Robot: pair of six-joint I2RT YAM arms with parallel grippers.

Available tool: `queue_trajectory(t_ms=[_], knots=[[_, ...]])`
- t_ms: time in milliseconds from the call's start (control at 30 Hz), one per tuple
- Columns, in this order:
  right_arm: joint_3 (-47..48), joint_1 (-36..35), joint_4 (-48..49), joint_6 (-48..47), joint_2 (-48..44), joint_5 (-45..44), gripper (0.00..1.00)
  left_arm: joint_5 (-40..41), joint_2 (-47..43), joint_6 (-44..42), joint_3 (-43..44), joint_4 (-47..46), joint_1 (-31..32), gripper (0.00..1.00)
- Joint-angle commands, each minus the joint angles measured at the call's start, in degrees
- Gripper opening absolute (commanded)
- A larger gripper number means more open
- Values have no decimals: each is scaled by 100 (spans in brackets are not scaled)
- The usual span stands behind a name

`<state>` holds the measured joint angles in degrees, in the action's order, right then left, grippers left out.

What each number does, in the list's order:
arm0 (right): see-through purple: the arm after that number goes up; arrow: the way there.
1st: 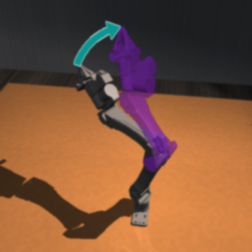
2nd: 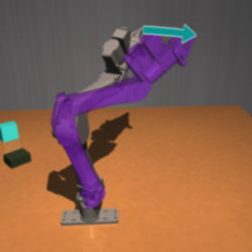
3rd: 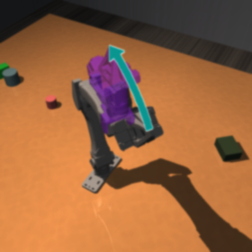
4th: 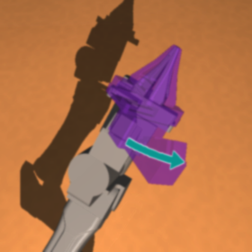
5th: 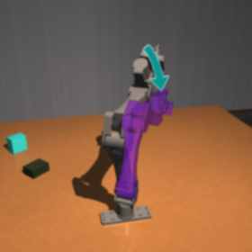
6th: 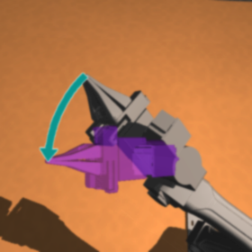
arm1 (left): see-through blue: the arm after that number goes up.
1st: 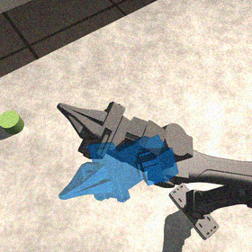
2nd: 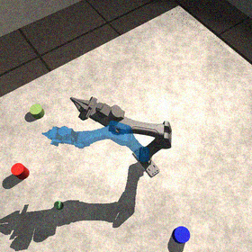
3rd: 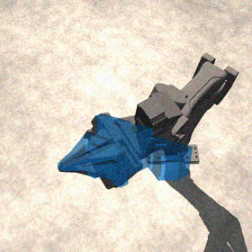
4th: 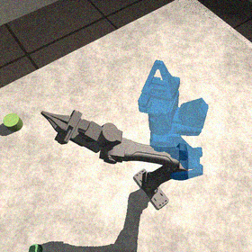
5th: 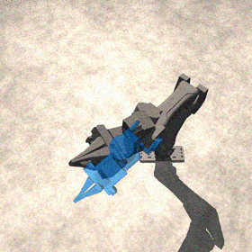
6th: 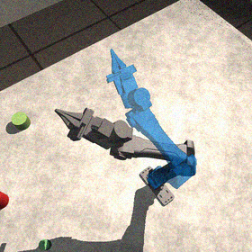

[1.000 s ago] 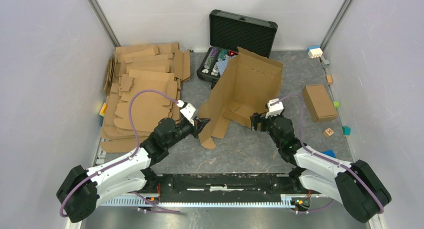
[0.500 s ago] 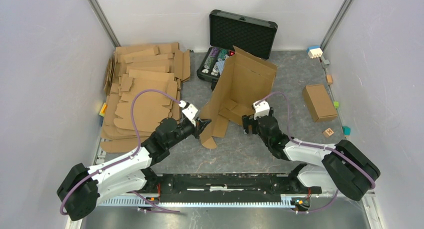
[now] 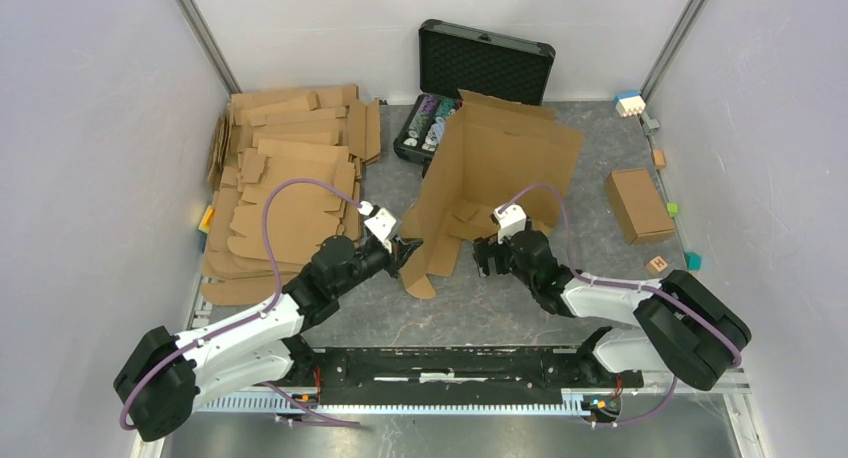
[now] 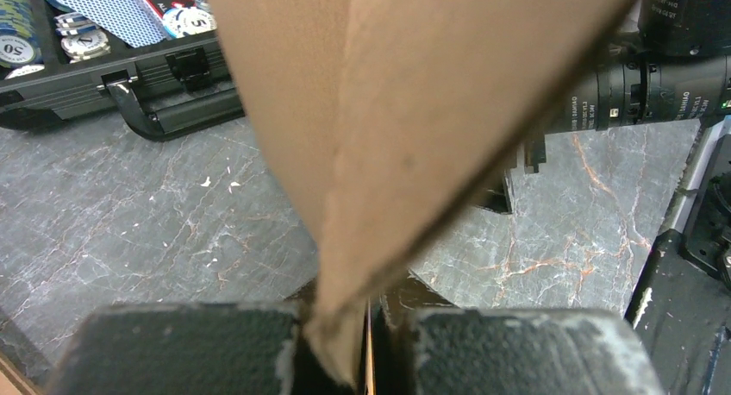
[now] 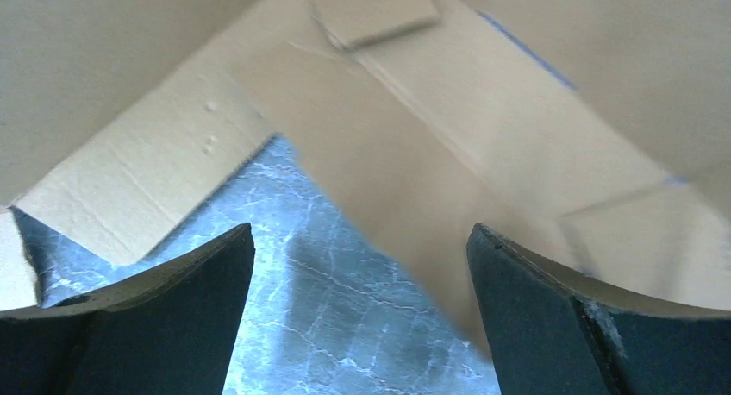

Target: Fold the paper box

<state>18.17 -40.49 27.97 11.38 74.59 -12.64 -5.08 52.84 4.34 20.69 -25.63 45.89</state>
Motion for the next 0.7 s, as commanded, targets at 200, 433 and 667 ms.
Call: queue_trajectory(t_ms=[200,433,667], knots=[[583,-55,-277,-278,178,-957,98,-123,-18,-100,215,70,78,8],[-37,59,3,-649,-1046,-745,98,15,-88,-109,199,110,77,8],[45,2207,100,92,-1840,631,98,25,-123,-126,199,135,78,8]])
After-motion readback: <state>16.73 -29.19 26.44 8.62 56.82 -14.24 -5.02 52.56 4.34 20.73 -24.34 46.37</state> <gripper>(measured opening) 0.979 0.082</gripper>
